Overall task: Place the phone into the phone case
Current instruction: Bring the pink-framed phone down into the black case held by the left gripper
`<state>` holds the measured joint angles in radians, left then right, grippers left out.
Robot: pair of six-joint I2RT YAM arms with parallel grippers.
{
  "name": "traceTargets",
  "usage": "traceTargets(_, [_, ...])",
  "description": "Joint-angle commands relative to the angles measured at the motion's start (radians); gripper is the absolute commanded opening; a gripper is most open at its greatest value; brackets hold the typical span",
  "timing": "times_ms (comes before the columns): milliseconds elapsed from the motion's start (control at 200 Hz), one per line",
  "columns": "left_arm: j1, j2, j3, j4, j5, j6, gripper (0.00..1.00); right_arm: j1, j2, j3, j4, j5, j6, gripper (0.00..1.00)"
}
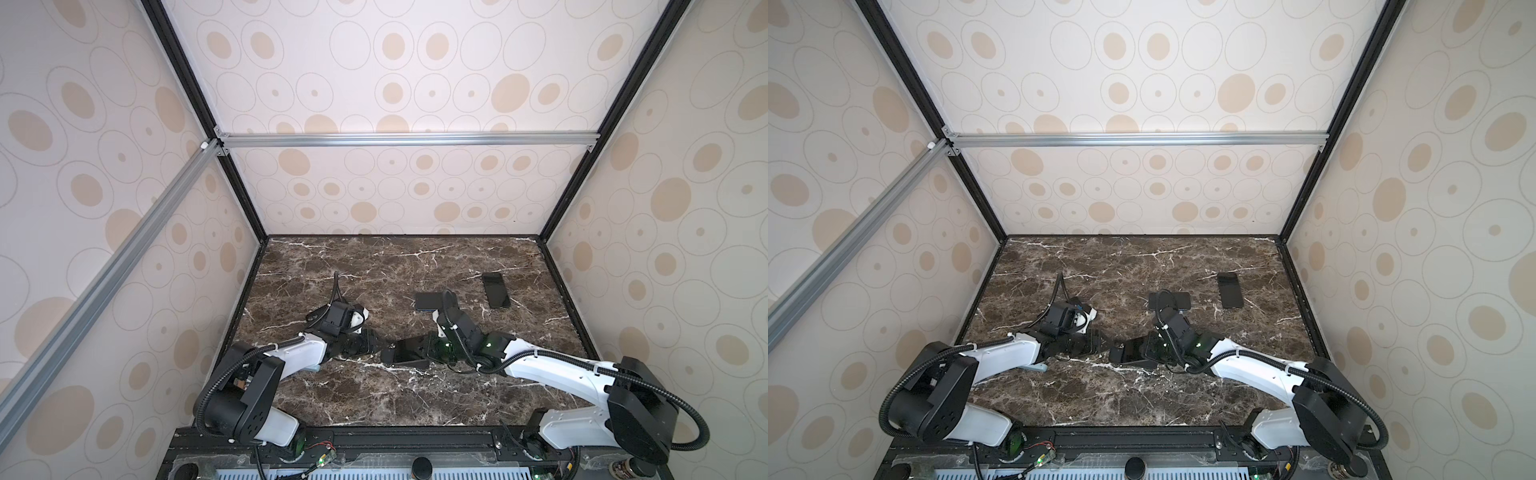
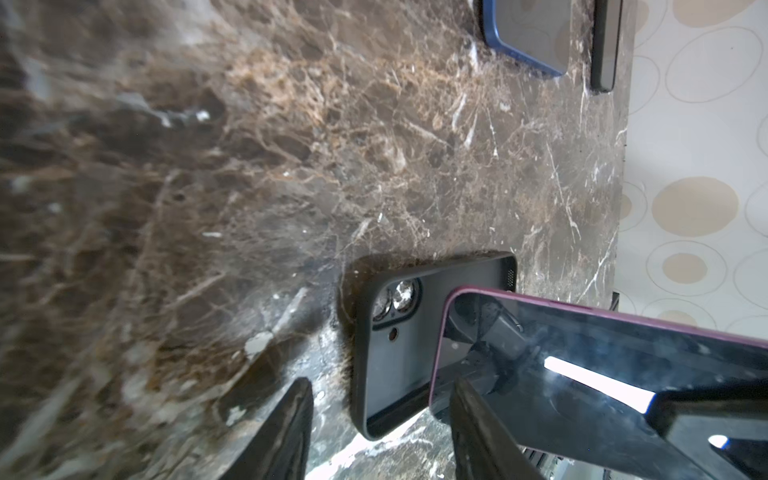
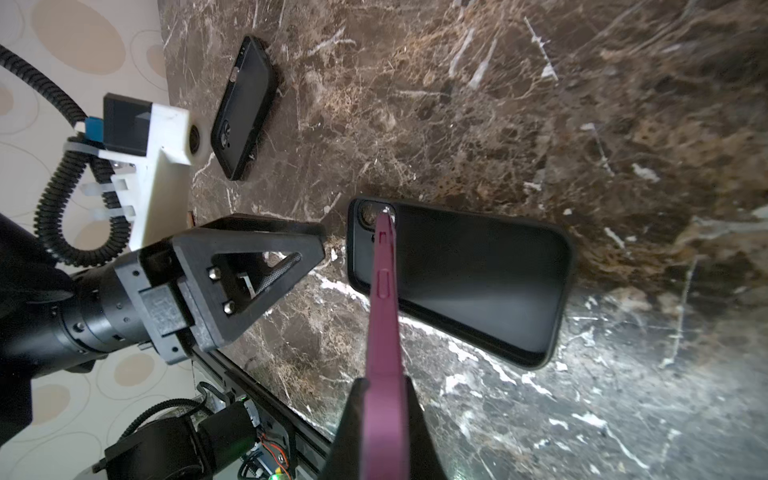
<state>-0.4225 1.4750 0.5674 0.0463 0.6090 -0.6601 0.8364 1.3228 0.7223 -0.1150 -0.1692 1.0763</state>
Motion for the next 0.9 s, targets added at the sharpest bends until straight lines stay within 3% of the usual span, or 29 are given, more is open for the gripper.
traceTargets(0, [0.002, 0.026, -0.012, 0.038, 0.043, -0.016, 0.52, -0.024, 0.014, -0.024, 0.101, -0.046, 0.066, 0.0])
traceTargets(325, [-0.064, 0.064, 0.008, 0.059, 0.069, -0.04, 0.51, -0.102, 0.015, -0.087, 0.106, -0.122, 0.086, 0.0])
traceTargets(530, [-0.13, 0.093, 0.029, 0.1, 0.097, -0.09, 0.51, -0.174, 0.076, -0.096, 0.134, -0.286, 0.029, 0.0])
traceTargets(635, [-0.136, 0.092, 0.016, 0.128, 0.093, -0.12, 0.51, -0.202, 0.104, -0.099, 0.141, -0.355, -0.037, 0.0])
traceTargets(710, [-0.132, 0.092, 0.02, 0.091, 0.026, -0.105, 0.51, -0.237, 0.133, -0.082, 0.111, -0.443, -0.102, 0.0])
traceTargets(895, [-0.122, 0.141, 0.033, 0.098, -0.043, -0.102, 0.51, -0.265, 0.165, 0.003, -0.075, -0.523, -0.306, 0.0])
